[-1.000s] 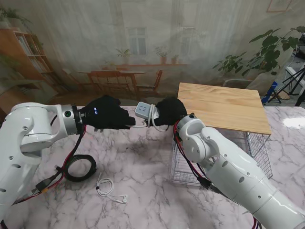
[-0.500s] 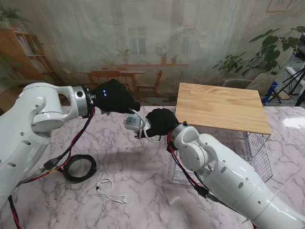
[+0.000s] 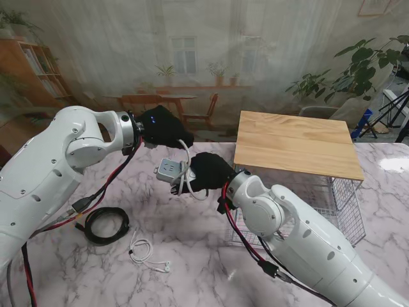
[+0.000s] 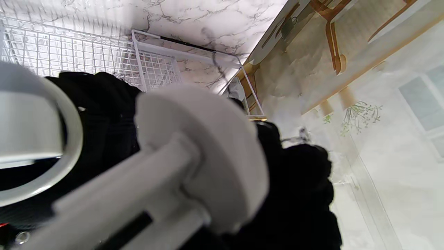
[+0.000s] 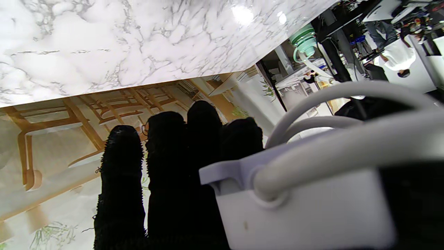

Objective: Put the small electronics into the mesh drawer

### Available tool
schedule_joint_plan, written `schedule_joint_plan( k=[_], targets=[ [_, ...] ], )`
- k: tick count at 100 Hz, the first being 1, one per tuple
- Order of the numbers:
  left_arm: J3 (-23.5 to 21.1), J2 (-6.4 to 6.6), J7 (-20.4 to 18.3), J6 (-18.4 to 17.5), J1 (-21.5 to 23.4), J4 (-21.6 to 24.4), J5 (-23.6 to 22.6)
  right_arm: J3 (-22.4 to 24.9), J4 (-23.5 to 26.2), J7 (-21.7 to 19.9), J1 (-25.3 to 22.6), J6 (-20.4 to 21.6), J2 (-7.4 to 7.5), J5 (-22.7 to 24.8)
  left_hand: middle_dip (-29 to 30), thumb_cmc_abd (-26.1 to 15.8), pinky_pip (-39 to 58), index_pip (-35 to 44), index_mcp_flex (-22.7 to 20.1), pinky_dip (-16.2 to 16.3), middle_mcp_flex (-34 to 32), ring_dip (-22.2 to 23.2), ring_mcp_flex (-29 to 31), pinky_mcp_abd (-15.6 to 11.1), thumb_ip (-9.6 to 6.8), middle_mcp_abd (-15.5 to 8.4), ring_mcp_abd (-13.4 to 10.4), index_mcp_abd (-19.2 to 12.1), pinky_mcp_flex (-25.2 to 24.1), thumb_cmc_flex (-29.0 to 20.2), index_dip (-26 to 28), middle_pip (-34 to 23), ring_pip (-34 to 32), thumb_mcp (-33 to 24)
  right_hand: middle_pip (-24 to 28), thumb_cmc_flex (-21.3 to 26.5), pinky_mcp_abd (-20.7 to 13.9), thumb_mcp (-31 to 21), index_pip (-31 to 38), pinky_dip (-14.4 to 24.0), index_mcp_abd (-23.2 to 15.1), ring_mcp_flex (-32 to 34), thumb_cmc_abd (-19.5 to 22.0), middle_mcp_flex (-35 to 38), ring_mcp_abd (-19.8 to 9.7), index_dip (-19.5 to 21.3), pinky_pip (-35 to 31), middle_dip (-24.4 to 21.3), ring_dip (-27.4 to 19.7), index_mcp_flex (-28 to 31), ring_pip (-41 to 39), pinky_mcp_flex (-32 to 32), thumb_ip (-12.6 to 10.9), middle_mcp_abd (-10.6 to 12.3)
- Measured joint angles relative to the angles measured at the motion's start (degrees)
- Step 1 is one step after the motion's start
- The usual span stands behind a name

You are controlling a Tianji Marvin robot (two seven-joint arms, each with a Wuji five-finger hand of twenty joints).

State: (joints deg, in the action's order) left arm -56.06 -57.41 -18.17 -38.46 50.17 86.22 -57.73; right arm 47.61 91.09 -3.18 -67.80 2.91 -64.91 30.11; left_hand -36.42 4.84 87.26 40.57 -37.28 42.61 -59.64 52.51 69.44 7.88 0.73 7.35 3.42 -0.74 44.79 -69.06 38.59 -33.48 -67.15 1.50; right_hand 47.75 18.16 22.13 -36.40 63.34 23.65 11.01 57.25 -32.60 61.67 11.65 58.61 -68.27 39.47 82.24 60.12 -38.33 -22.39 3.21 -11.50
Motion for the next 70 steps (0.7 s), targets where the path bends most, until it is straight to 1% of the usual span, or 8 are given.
schedule_joint_plan(
  k=[11,23,35,53,58,62,67,70],
  targets=[
    [0.9,-0.08,0.1,0.4,-0.5,-0.9,0.7,-0.1,0.1,0.4,0.0,0.4,-0.04,-0.2,0.0,0.0,0.0,0.0,0.0,0.0,0.0,0.0,0.0,-0.2,0.00,0.0,0.0,-0.1,0.0,0.0,0.0,0.0,0.0,0.0,0.0,0.0,0.0,0.0,0.0,0.0,0.0,0.0,0.0,0.0,0.0,0.0,0.0,0.0,0.0,0.0,0.0,0.0,0.0,0.0],
    [1.8,-0.18,0.1,0.6,-1.1,-2.1,1.5,0.1,0.2,0.3,-0.3,1.0,-0.22,-4.7,0.0,0.0,0.0,0.0,0.0,0.1,0.0,0.0,0.0,-0.3,0.00,0.0,0.0,-0.1,0.0,0.0,0.0,0.0,0.0,0.0,0.0,0.0,0.0,0.0,0.0,0.0,0.0,0.0,0.0,0.0,0.0,0.0,0.0,0.0,0.0,0.0,0.0,-0.1,0.0,0.0],
    [2.3,-0.25,-0.1,0.9,-1.4,-3.1,2.9,0.6,0.3,1.7,-0.9,2.0,-0.60,-3.4,0.0,0.0,0.0,0.0,0.0,0.6,0.0,0.0,0.0,-0.3,0.00,0.0,0.0,-0.2,0.0,0.0,0.0,0.0,0.0,0.0,0.0,0.0,0.0,0.0,0.0,0.0,0.0,0.0,0.0,0.0,0.0,0.0,0.0,0.0,0.0,0.0,0.0,-0.2,0.0,0.0],
    [3.5,-0.30,-0.6,1.8,-1.8,-4.3,5.2,1.9,1.0,4.4,-2.4,2.4,-1.15,-4.0,0.0,0.0,0.0,0.0,0.0,0.6,0.0,0.0,0.0,-0.3,0.00,0.0,0.0,-0.4,-0.2,0.1,0.0,0.0,0.0,0.0,0.0,0.0,0.0,0.0,0.0,0.0,0.0,0.0,0.0,0.0,0.0,0.0,0.0,0.0,0.0,0.0,0.0,-0.3,0.0,0.0],
    [4.0,-0.32,-0.8,2.1,-2.1,-4.7,5.6,2.2,1.2,5.1,-2.8,2.4,-1.30,-4.1,0.0,0.0,0.0,0.0,0.0,0.6,0.0,0.0,-0.1,-0.3,0.00,0.0,0.0,-1.0,-0.3,0.6,-0.2,0.0,0.0,0.0,0.0,0.0,0.0,0.0,0.0,0.0,0.0,0.0,0.0,0.0,0.0,0.0,0.0,0.0,0.0,0.0,0.0,-0.3,0.0,0.0],
    [4.3,-0.33,-1.3,2.6,-2.2,-5.0,7.1,2.5,1.4,5.7,-3.0,2.4,-1.43,-4.2,0.0,0.0,0.0,0.0,0.0,0.6,0.0,0.0,-0.1,-0.3,0.00,0.0,0.0,-1.1,-0.5,0.6,-0.6,0.3,0.0,0.0,0.0,0.0,0.0,0.0,0.0,0.0,0.0,0.0,0.0,0.0,0.0,0.0,0.0,0.0,0.0,0.0,0.0,-0.3,0.0,0.0],
    [4.7,-0.34,-3.3,4.0,-2.2,-5.2,10.8,2.8,1.6,6.8,-3.3,2.3,-1.62,-4.2,0.0,0.0,0.0,0.0,0.0,0.6,0.0,0.0,-0.1,-0.3,0.00,-0.1,0.0,-1.4,-0.7,0.7,-1.1,0.7,0.0,0.0,0.0,0.0,0.0,0.0,0.0,0.0,0.0,0.0,0.0,0.0,0.0,0.0,0.0,0.0,0.0,0.0,0.0,-0.3,0.0,0.0],
    [4.8,-0.34,-3.9,4.5,-2.2,-5.2,12.0,2.9,1.7,7.7,-3.5,2.3,-1.78,-4.3,0.0,0.0,0.0,0.0,0.0,0.6,0.0,0.0,-0.1,-0.3,0.00,-0.2,0.0,-1.5,-0.7,0.7,-1.2,0.7,0.0,0.0,0.0,0.0,0.0,0.0,0.0,0.0,0.0,0.0,0.0,0.0,0.0,0.0,0.0,0.0,0.0,0.0,0.0,-0.3,0.0,0.0]
  ],
)
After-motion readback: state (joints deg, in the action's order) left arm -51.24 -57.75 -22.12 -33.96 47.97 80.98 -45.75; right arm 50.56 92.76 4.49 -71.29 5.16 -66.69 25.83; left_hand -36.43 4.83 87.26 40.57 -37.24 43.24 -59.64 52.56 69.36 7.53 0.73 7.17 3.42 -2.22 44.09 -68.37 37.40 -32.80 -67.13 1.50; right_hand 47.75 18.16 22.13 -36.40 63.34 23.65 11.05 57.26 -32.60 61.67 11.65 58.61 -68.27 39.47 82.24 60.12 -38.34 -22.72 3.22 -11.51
